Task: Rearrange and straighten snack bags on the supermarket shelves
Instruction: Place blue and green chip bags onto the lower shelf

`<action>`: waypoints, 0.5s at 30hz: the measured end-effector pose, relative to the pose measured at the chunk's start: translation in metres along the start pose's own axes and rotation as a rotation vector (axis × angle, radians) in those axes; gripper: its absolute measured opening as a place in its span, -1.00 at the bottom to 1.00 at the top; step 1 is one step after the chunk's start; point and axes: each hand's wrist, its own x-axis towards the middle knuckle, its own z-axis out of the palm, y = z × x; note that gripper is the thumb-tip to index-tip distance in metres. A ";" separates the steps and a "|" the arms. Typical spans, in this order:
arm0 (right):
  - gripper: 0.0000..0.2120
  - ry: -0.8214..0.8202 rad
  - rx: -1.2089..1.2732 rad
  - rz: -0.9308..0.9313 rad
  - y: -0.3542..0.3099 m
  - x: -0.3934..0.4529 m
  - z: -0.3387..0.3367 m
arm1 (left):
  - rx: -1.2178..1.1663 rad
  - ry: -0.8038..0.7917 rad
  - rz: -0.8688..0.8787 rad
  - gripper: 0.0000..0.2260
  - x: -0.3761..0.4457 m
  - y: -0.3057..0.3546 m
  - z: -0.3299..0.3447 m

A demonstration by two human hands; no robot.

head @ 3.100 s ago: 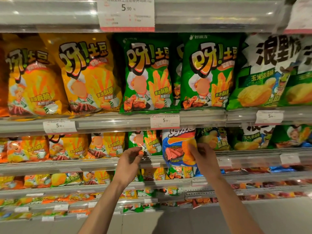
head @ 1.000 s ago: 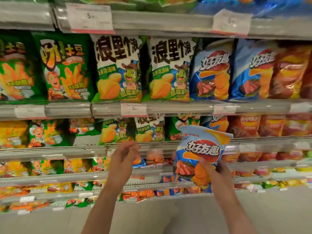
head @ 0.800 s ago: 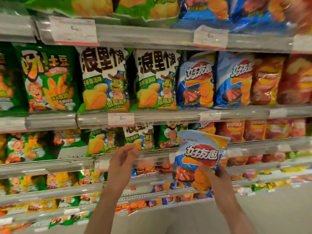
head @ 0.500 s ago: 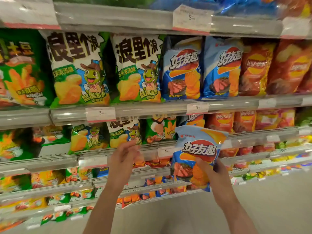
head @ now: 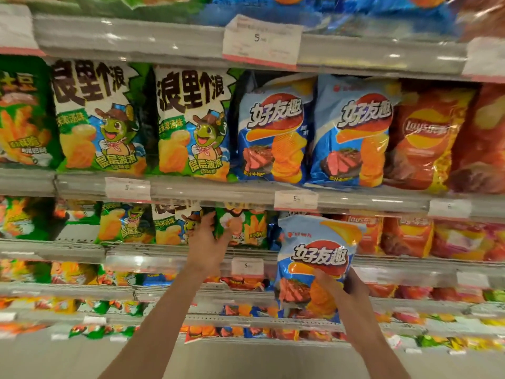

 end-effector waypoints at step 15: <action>-0.43 0.042 -0.004 0.049 0.012 0.016 0.001 | 0.176 0.134 0.052 -0.59 0.022 -0.005 0.014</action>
